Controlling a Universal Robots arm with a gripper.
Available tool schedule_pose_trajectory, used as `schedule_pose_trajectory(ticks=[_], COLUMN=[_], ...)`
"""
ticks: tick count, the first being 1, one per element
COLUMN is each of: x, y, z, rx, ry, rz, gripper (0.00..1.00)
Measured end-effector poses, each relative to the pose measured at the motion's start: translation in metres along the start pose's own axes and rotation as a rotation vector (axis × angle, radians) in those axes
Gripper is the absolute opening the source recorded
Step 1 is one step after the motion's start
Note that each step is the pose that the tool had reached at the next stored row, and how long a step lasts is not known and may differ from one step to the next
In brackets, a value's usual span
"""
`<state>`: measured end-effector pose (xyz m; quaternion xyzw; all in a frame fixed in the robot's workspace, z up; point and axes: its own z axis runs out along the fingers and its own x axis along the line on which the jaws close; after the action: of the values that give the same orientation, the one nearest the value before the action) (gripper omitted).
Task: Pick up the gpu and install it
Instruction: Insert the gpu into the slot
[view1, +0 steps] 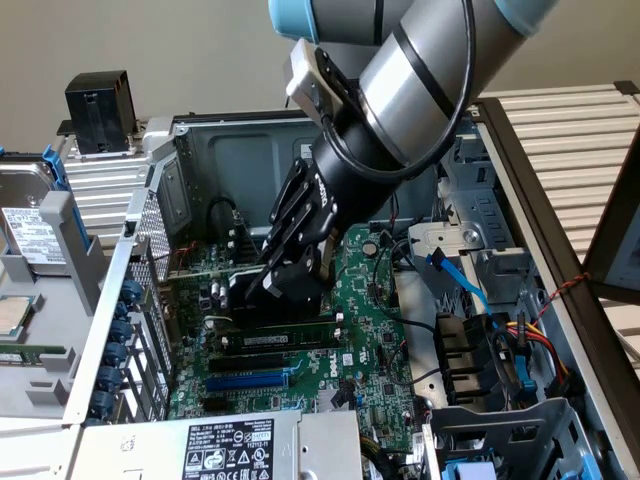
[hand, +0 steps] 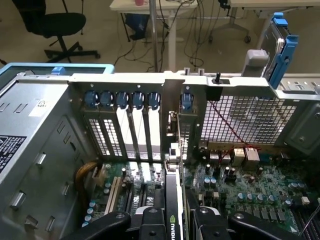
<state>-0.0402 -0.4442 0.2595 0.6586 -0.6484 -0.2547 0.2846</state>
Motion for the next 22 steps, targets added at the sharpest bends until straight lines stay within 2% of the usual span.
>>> schedule_pose_trajectory(ticks=[5,10,14,17,22], x=[0.0046,0.0062,0.0061,0.0062,0.0067], y=[-0.0027,-0.0052,-0.0064,-0.0067,-0.0073], z=[0.0031,0.0058,0.0070,0.0072,0.0078], rx=[-0.0091,-0.0172,-0.0183,-0.0187,-0.0189], ry=[-0.0145,-0.0222,-0.0371,-0.0370,-0.0295], rz=[0.002,0.008,0.025,0.035,0.049], gripper=[0.27,0.27,0.27,0.27,0.27])
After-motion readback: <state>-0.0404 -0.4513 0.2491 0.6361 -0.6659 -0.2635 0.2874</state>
